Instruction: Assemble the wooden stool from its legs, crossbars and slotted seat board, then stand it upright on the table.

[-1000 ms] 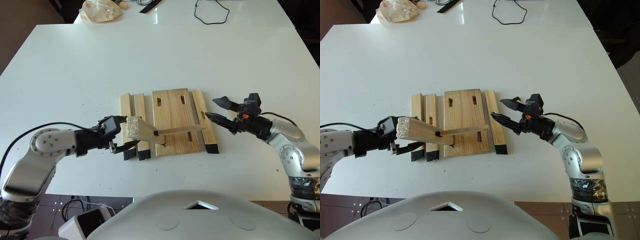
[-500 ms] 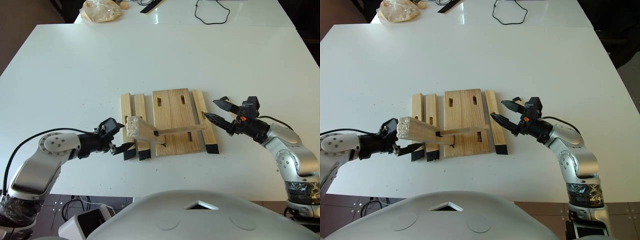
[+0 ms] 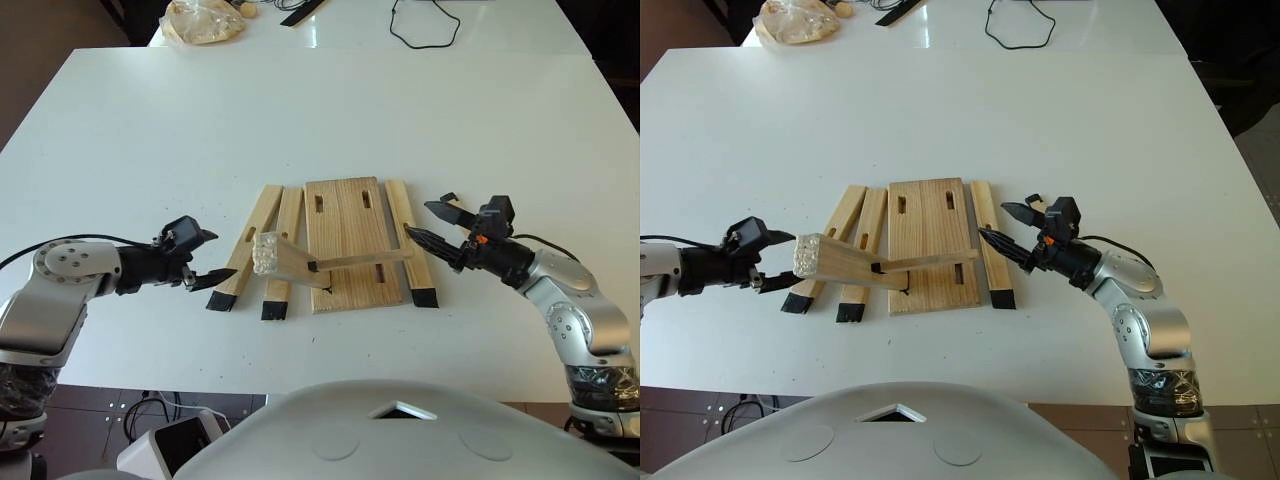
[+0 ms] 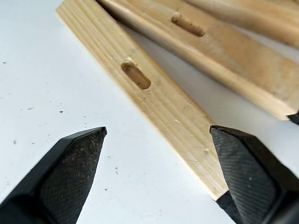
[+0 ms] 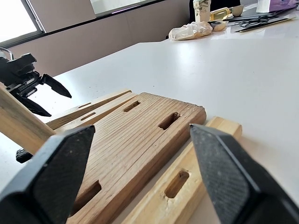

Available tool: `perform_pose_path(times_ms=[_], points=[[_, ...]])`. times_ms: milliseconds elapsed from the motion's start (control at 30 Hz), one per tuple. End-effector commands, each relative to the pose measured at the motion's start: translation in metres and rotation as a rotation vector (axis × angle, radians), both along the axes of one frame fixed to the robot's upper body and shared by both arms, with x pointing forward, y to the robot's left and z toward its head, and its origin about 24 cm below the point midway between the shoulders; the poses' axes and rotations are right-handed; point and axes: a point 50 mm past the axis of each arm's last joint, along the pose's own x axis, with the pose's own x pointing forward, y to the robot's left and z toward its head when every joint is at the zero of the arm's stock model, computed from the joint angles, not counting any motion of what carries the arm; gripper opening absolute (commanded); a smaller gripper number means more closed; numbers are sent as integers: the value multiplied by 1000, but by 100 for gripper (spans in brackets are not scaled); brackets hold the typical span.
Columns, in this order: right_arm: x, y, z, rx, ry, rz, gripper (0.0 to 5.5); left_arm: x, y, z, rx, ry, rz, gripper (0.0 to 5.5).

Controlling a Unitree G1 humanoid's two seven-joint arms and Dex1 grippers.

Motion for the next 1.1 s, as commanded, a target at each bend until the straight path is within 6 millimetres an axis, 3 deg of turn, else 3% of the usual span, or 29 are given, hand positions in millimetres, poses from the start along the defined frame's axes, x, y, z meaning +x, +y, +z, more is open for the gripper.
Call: perform_pose_path(times_ms=[33, 300, 500, 667, 833, 1100], points=[[-1, -2, 0, -22, -3, -5, 371, -7, -3, -2, -72, 43, 47, 411], [-2, -1, -5, -39, 9, -7, 371, -11, -15, -11, -100, 87, 125, 411], [-2, -1, -11, -61, 18, -10, 371, -26, -12, -34, -8, 142, 119, 411], [-3, 0, -11, -62, 12, -2, 371, -17, -2, -35, 27, 101, 149, 411], [-3, 2, -14, -86, 9, 6, 371, 0, 10, -42, -37, 101, 317, 337], [0, -6, -7, -36, -1, -42, 371, -8, 14, -50, -94, 194, 344, 222]])
